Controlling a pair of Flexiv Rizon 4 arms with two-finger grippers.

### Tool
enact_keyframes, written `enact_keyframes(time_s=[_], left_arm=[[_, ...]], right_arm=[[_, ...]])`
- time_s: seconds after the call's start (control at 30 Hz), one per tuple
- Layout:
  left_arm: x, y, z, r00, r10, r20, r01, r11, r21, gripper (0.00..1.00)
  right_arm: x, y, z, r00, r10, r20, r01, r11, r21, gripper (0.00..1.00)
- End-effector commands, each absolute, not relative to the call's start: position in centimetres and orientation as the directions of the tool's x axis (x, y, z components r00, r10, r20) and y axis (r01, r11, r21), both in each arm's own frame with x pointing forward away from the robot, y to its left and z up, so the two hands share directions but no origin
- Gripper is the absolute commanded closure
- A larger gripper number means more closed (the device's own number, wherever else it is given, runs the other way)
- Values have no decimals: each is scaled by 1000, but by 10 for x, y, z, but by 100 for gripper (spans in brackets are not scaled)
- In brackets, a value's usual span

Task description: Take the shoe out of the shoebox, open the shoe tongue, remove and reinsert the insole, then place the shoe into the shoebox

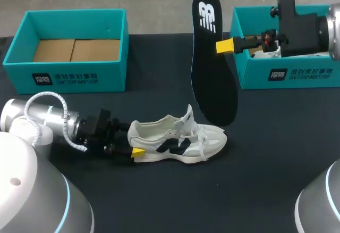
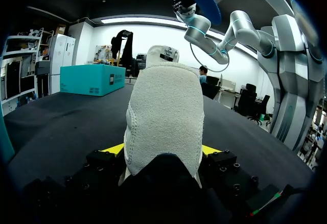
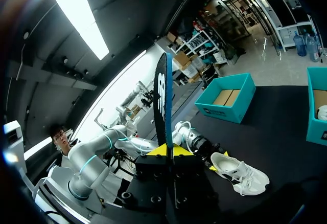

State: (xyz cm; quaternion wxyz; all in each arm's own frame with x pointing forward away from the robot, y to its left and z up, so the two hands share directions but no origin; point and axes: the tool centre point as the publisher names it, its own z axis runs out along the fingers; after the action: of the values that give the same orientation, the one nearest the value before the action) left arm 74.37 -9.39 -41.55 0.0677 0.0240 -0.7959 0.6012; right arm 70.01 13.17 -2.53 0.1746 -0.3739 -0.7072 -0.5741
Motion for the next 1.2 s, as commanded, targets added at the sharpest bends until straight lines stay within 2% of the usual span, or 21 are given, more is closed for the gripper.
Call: enact_keyframes(time_s=[0.03,0.4,0.5,0.67,1.2], left_arm=[[743,-94,-420,-990,42,137,-121,277,-953,100],[743,-94,-420,-990,42,137,-121,277,-953,100],[743,-94,-420,-990,42,137,-121,277,-953,100],[743,-94,-420,-990,42,137,-121,277,-953,100],[743,-94,-420,-990,42,137,-121,277,-953,100]], right_arm=[[701,134,-26,-658,331,676,731,63,680,100],[701,134,-26,-658,331,676,731,63,680,100],[696,131,-26,-702,289,651,701,118,704,100],[687,122,-25,-726,251,641,679,110,726,100],[677,116,-24,-733,306,607,657,88,749,100]])
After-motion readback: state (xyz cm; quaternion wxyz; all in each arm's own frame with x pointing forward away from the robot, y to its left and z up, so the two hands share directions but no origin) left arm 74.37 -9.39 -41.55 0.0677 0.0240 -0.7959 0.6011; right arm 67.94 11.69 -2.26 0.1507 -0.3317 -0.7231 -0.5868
